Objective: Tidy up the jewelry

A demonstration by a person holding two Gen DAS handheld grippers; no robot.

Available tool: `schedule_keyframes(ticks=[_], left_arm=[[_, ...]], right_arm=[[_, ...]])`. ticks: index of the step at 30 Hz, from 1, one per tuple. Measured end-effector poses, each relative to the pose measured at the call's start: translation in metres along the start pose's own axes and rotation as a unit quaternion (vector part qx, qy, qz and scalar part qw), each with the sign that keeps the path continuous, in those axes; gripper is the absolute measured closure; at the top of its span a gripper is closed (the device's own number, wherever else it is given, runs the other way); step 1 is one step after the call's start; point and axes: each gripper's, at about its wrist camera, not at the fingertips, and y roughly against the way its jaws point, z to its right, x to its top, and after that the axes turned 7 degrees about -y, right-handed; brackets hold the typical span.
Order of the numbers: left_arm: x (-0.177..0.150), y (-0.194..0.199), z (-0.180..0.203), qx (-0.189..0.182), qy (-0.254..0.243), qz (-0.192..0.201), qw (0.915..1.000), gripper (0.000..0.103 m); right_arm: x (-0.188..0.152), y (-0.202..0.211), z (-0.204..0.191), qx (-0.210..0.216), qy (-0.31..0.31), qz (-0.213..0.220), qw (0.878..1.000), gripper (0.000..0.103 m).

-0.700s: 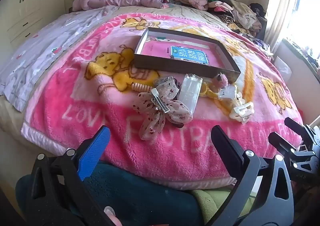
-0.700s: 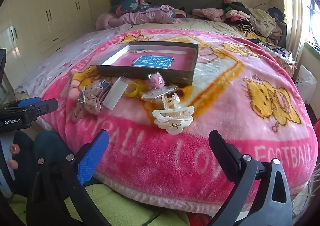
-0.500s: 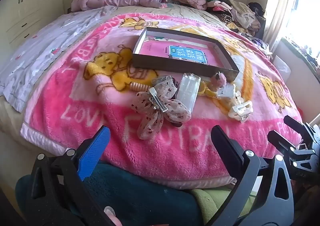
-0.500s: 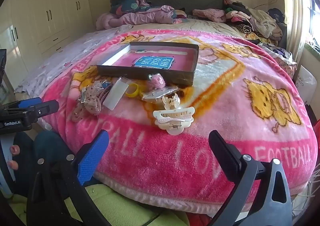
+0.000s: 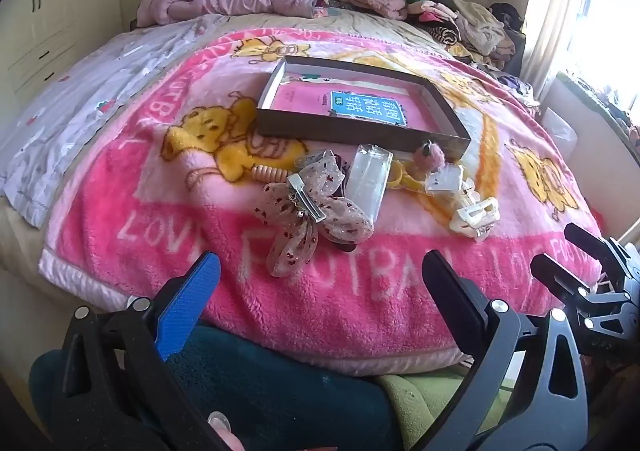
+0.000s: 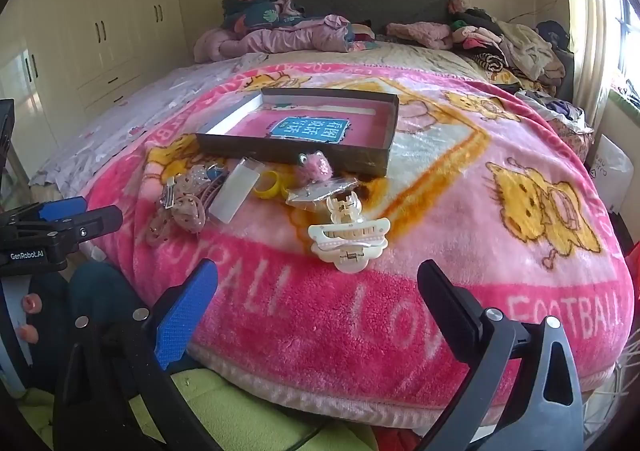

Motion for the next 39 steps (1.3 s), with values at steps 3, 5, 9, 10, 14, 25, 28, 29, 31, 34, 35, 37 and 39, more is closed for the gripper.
schedule_keyframes(ticks=[3,5,9,10,14,25,28,29,31,34,35,37,39], left_arm=[[-0.0001,0.0000,-0.0003,-0.001,0.001,0.000,1.0000,0.011],[-0.0002,0.0001,0.0000,0.000,0.000,0.000,1.0000,0.011],[-0.0002,0.0004,-0.0003,-0.001,0.000,0.000,1.0000,0.011],[-0.0003,0.0002,-0.0001,0.000,0.000,0.000,1.0000,0.011],[-0.0003,0.0006,-0.0002,0.000,0.000,0.001,1.0000,0.011],[-0.0008,0.0004,-0.0003,0.000,0.000,0.002,1.0000,0.011],[-0.0008,0.0004,-0.0003,0.000,0.000,0.002,1.0000,0.011],[-0.0009,0.0007,-0.0003,0.000,-0.001,0.001,1.0000,0.011],[-0.0011,0.0009,-0.0002,0.000,-0.001,0.001,1.0000,0.011],[-0.0011,0.0003,-0.0003,0.000,0.000,0.002,1.0000,0.011],[-0.0012,0.0005,-0.0003,0.001,0.000,0.002,1.0000,0.011],[-0.0013,0.0003,-0.0002,0.001,0.000,0.002,1.0000,0.011],[-0.0014,0.0007,-0.0001,0.000,-0.001,0.002,1.0000,0.011]], right_arm=[[-0.0005,0.0004,-0.0006,0.000,0.001,0.001,1.000,0.006],[-0.0007,0.0003,-0.0003,0.000,0.001,0.001,1.000,0.006],[-0.0013,0.0004,-0.0003,0.000,0.001,0.002,1.000,0.006],[-0.0018,0.0000,0.0000,0.000,0.001,0.002,1.000,0.006],[-0.0022,-0.0002,0.0002,0.000,0.001,0.002,1.000,0.006],[-0.0008,-0.0011,-0.0003,0.001,0.000,0.003,1.000,0.006],[-0.0007,-0.0020,-0.0023,0.001,-0.001,0.002,1.000,0.006],[-0.0010,-0.0022,-0.0040,0.001,-0.001,0.002,1.000,0.006],[-0.0007,-0.0029,-0.0051,0.002,-0.001,0.002,1.000,0.006],[-0.0002,-0.0037,-0.0048,0.002,-0.002,0.003,1.000,0.006],[-0.0002,-0.0037,-0.0043,0.003,-0.003,0.003,1.000,0.006],[-0.0001,-0.0030,-0.0029,0.003,-0.002,0.002,1.000,0.006],[0.0001,-0.0034,-0.0039,0.004,-0.003,0.002,1.000,0.006]])
